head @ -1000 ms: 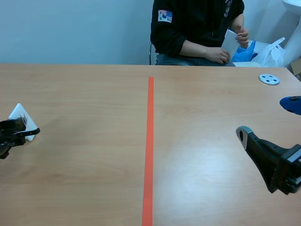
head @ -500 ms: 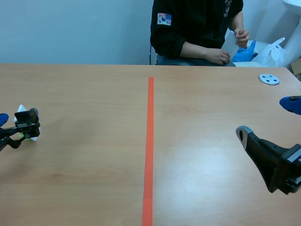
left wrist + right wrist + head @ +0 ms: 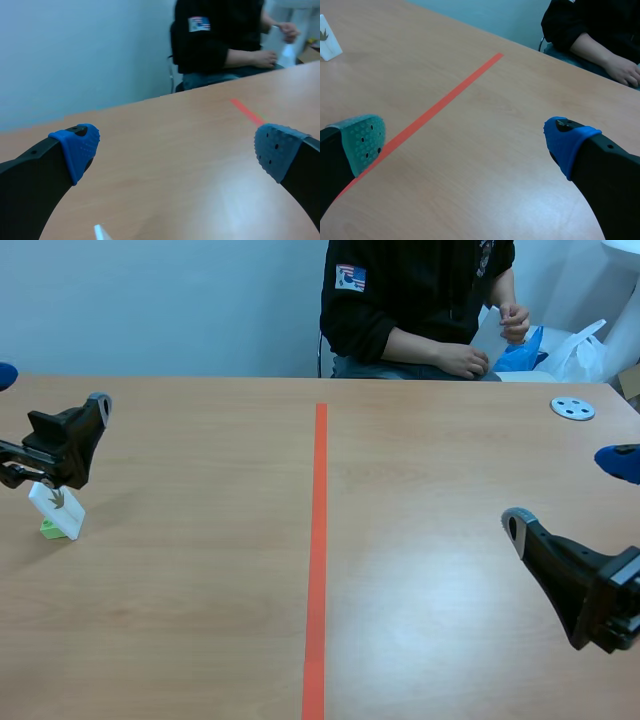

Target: Sort the leaf by its shape. The table is split by an orange tape line. A compound leaf with several leaflets goes to the left side, a simple leaf with one blade goes to the right side. Return to the home posture when a red brick is placed on the table.

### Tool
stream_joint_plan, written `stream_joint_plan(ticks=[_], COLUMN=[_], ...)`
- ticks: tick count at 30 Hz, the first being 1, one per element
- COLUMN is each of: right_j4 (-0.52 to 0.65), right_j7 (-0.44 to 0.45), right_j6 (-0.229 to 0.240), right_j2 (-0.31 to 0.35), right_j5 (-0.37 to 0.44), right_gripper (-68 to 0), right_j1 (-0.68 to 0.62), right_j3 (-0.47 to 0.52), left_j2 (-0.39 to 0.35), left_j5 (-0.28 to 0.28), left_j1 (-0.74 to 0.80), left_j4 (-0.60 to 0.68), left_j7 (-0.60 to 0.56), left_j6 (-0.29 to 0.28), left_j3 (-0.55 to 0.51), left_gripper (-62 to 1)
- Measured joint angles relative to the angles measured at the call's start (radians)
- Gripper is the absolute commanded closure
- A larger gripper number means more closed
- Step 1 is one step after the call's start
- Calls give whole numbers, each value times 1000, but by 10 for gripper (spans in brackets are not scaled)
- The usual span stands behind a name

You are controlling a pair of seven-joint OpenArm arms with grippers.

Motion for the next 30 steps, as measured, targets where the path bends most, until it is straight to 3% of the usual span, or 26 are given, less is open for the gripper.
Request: stream_joint_plan(ticks=[7, 12, 21, 25, 30], right_j4=[0, 0, 0, 0, 0], right_j7=[0, 0, 0, 0, 0], right_j6=[0, 0, 0, 0, 0], right_j2=[0, 0, 0, 0, 0], right_j5=[0, 0, 0, 0, 0], right_gripper=[-679, -679, -679, -679, -679], right_j1=[0, 0, 0, 0, 0], right_j3=[0, 0, 0, 0, 0], left_j2=[-6, 5, 97, 133, 138], left_j5=[13, 21, 24, 111, 112], left_j1=[302, 492, 623, 637, 634], left_j4=[364, 512, 524, 518, 515], left_j7=[23, 57, 118, 126, 124], left_j6=[0, 4, 24, 35, 42], left_j3=[-61, -61, -61, -61, -61], left_gripper=[-623, -623, -623, -623, -623])
